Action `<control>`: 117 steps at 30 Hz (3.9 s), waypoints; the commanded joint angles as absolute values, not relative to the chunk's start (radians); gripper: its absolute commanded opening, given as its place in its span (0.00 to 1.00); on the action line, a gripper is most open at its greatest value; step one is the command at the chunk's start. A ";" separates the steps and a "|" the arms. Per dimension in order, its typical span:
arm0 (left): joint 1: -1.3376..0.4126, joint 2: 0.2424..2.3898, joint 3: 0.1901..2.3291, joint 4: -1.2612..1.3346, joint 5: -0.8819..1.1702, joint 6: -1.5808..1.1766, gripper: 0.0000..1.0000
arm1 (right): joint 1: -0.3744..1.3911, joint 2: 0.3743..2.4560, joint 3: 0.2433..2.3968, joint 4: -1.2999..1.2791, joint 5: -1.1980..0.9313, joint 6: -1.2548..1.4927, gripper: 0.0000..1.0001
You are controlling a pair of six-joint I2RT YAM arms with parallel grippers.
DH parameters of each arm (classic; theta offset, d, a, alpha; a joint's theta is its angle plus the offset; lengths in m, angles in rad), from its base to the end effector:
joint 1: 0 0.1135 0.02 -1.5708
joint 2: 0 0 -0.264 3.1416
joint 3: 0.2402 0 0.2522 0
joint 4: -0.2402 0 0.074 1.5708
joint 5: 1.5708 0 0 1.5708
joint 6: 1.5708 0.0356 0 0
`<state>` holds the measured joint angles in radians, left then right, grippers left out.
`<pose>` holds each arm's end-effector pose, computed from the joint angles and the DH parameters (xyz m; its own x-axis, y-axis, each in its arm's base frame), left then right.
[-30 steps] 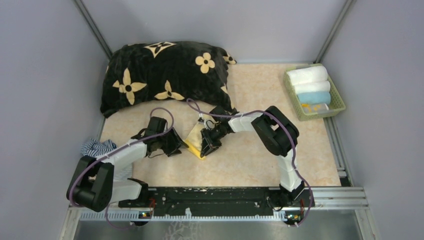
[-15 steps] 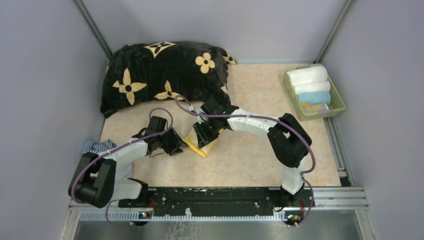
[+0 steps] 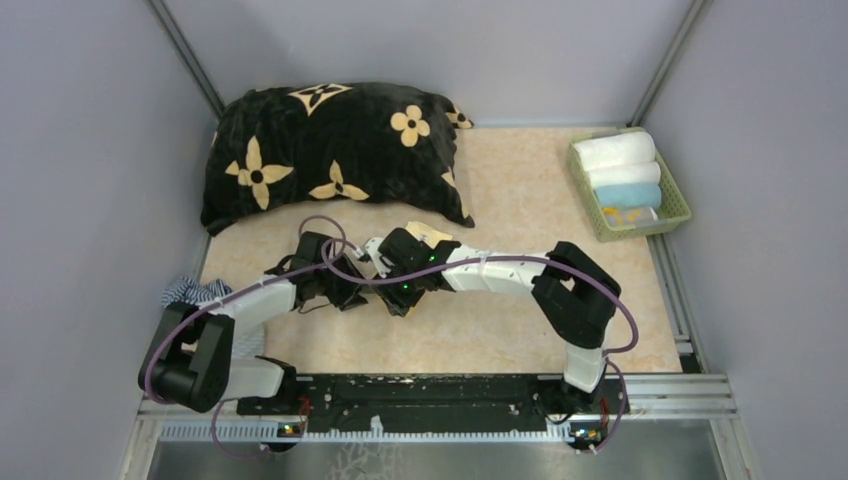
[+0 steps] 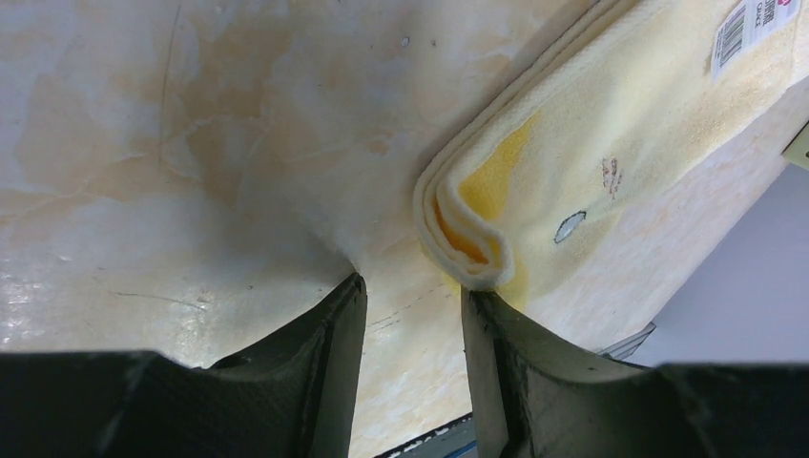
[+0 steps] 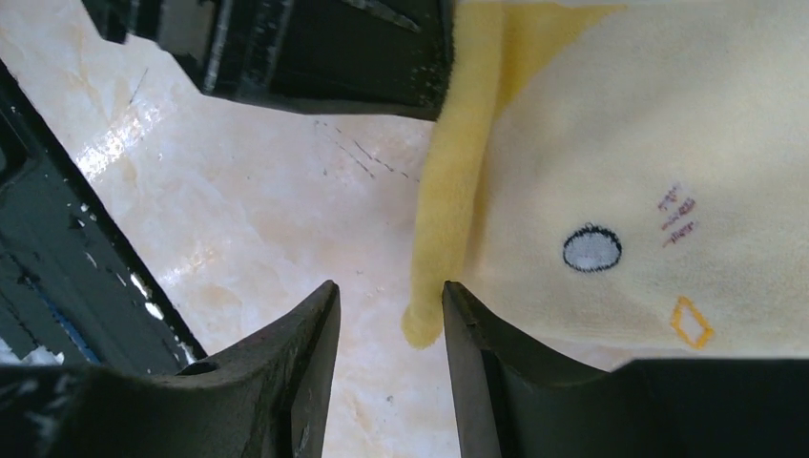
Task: Roll the towels
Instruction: Roll the towel at the center of the board.
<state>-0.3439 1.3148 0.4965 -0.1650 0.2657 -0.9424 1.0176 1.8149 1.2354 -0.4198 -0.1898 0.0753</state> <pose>0.2081 -0.0845 0.1409 -0.8347 -0.5302 -0.1490 -0.3621 0.7322 -0.5769 0.1942 0.3273 0.1941 -0.5076 -0.6813 -0.5274 -0.8534 0.4818 0.1989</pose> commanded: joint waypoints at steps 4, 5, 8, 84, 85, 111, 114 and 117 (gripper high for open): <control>-0.327 1.345 0.488 -0.198 0.237 -0.924 0.49 | 1.072 1.836 1.184 -0.289 -0.036 0.023 0.40; -0.324 1.344 0.488 -0.198 0.240 -0.924 0.49 | 1.073 1.837 1.176 -0.287 -0.023 0.020 0.39; -0.316 1.339 0.489 -0.195 0.248 -0.920 0.49 | 1.073 1.839 1.162 -0.285 0.004 0.011 0.38; -0.287 1.497 0.488 -0.140 0.265 -0.914 0.44 | 1.133 1.757 1.236 -0.395 0.044 0.067 0.34; -0.287 1.496 0.487 -0.139 0.265 -0.913 0.45 | 1.134 1.767 1.240 -0.394 0.067 0.063 0.34; -0.287 1.498 0.486 -0.135 0.281 -0.905 0.45 | 1.150 1.946 1.205 -0.425 0.223 -0.010 0.41; -0.287 1.501 0.486 -0.134 0.282 -0.905 0.46 | 1.150 1.981 1.203 -0.446 0.268 -0.018 0.40; -0.287 1.508 0.493 -0.135 0.282 -0.904 0.50 | 1.149 1.997 1.197 -0.455 0.282 -0.023 0.35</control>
<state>-0.2897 1.4532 0.5343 -0.0387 0.3889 -0.9470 1.1481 1.9026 1.2266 -0.4076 0.2291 -0.0021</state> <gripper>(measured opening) 0.473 0.389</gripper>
